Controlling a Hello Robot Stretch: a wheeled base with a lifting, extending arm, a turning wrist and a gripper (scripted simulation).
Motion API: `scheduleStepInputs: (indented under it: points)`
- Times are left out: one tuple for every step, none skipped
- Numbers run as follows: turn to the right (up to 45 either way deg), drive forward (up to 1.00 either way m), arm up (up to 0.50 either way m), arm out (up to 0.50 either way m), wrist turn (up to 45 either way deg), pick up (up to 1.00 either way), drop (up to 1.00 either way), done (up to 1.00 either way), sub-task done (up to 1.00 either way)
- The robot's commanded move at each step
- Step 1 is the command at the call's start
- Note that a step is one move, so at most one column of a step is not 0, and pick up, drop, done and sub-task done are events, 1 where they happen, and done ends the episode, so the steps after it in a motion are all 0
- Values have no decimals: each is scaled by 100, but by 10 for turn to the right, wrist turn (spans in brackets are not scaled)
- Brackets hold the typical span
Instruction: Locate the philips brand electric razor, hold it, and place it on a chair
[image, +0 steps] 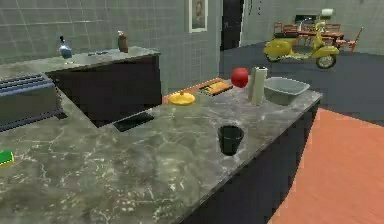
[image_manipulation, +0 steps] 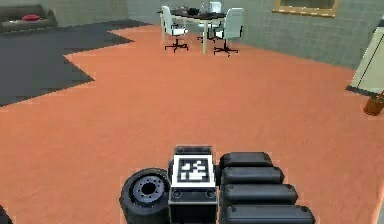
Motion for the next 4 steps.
scheduleStepInputs:
  points:
    - [450,0,0,0,0,0,0,0,0]
    - [420,0,0,0,0,0,0,0,0]
    - [0,40,0,0,0,0,0,0,0]
    - [120,0,0,0,0,0,0,0,0]
